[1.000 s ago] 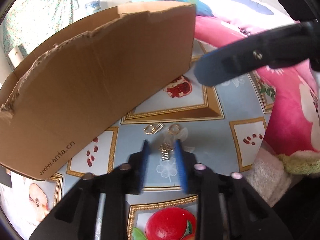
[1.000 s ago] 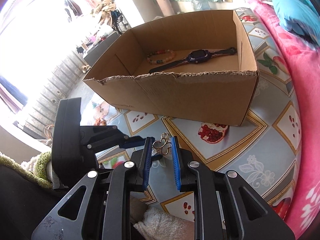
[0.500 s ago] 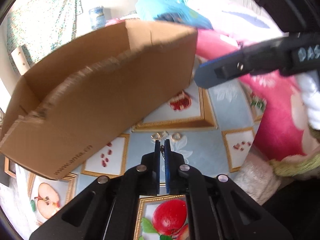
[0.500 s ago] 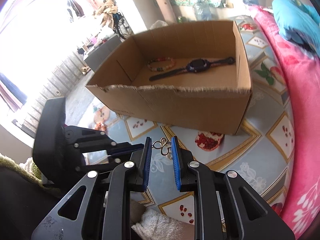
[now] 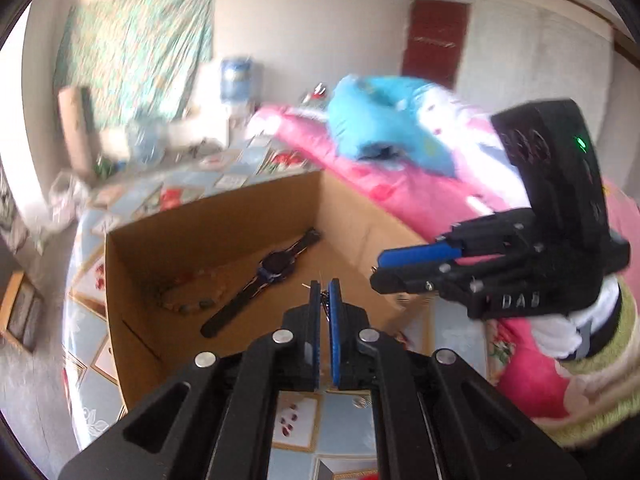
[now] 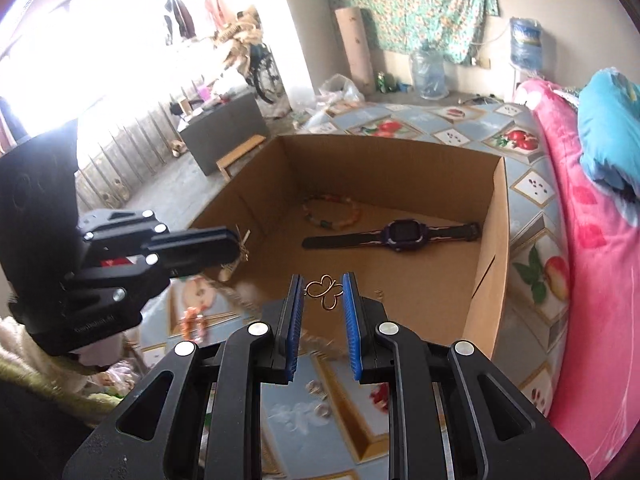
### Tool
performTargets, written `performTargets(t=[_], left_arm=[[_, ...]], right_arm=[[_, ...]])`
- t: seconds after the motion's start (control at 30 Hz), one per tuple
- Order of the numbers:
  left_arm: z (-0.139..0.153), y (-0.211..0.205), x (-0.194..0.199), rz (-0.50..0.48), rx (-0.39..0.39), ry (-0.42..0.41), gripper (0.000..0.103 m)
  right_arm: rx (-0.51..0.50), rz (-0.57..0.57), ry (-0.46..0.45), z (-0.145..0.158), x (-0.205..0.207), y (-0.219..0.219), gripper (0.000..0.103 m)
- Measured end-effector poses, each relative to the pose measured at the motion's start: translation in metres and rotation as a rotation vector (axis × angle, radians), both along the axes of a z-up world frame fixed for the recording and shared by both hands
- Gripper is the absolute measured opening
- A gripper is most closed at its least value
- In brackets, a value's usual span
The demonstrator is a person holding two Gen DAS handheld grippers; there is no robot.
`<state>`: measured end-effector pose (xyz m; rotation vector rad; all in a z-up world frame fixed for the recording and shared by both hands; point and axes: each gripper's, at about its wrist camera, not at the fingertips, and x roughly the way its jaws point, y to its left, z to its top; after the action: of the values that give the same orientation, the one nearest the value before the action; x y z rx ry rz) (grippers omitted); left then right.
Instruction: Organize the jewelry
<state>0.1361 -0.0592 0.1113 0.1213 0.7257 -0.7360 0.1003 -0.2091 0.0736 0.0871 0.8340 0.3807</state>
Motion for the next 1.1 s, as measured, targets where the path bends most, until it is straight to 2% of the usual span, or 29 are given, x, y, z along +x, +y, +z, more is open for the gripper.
performTargets(t=[0.13, 0.23, 0.27, 0.33, 0.4, 0.53, 0.67, 0.83, 1.0, 1.1], left_arm=[[-0.021, -0.012, 0.046, 0.063, 0.062, 0.077, 0.004], [-0.038, -0.016, 0.071, 0.107, 0.096, 0.148, 0.004], [-0.041, -0.016, 0.075, 0.119, 0.103, 0.161, 0.005], [-0.048, -0.013, 0.085, 0.141, 0.094, 0.217, 0.013], [-0.051, -0.010, 0.087, 0.158, 0.076, 0.225, 0.025], [-0.050, -0.001, 0.084, 0.175, 0.057, 0.230, 0.029], [-0.045, 0.010, 0.081, 0.197, 0.041, 0.219, 0.030], [-0.031, 0.025, 0.064, 0.211, 0.002, 0.166, 0.031], [-0.014, 0.043, 0.028, 0.178, -0.065, 0.083, 0.038], [-0.005, 0.057, -0.006, 0.120, -0.118, 0.023, 0.044]], right_arm=[[-0.045, -0.047, 0.100, -0.021, 0.042, -0.005, 0.018], [-0.053, -0.067, 0.136, -0.028, 0.061, -0.009, 0.018], [-0.061, -0.076, 0.139, -0.029, 0.067, -0.008, 0.018], [-0.061, -0.080, 0.120, -0.028, 0.072, -0.007, 0.019], [-0.051, -0.082, 0.106, -0.024, 0.072, -0.008, 0.021], [-0.029, -0.090, 0.074, -0.018, 0.070, -0.012, 0.022], [0.010, -0.105, 0.054, -0.011, 0.068, -0.020, 0.022], [0.077, -0.111, 0.008, 0.002, 0.049, -0.027, 0.022], [0.156, -0.070, -0.106, 0.020, 0.001, -0.033, 0.026], [0.190, -0.032, -0.154, 0.023, -0.033, -0.034, 0.027]])
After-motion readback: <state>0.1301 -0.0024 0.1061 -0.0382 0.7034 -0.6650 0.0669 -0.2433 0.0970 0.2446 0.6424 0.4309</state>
